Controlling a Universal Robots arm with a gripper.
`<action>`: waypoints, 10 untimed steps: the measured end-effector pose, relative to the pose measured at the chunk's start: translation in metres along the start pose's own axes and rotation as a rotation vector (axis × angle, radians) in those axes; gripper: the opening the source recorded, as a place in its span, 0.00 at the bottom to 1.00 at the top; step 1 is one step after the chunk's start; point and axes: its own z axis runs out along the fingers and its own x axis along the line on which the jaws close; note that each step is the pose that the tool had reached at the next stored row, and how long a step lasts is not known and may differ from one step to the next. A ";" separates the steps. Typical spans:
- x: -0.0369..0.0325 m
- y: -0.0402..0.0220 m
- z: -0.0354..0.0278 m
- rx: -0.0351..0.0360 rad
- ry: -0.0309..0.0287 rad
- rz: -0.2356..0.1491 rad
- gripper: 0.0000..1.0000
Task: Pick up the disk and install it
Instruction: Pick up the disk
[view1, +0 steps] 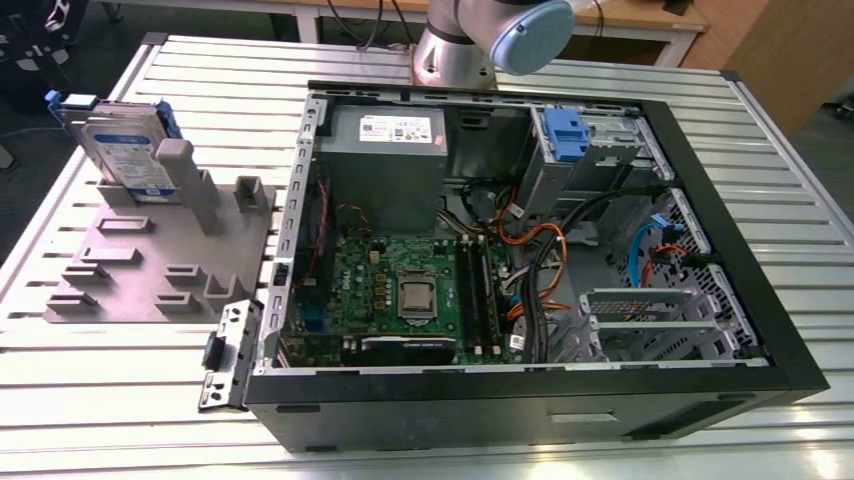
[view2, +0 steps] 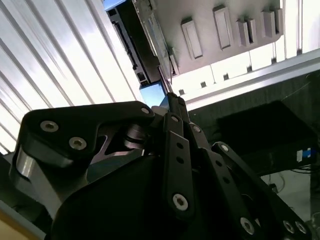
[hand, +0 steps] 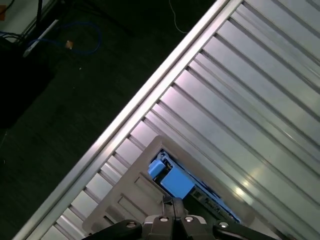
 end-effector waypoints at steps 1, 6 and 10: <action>0.0000 0.0000 0.0000 0.0000 0.0006 -0.014 0.11; 0.0000 0.0000 0.0000 0.0004 0.0035 -0.082 0.11; 0.0000 0.0000 0.0000 0.0006 0.0057 -0.134 0.11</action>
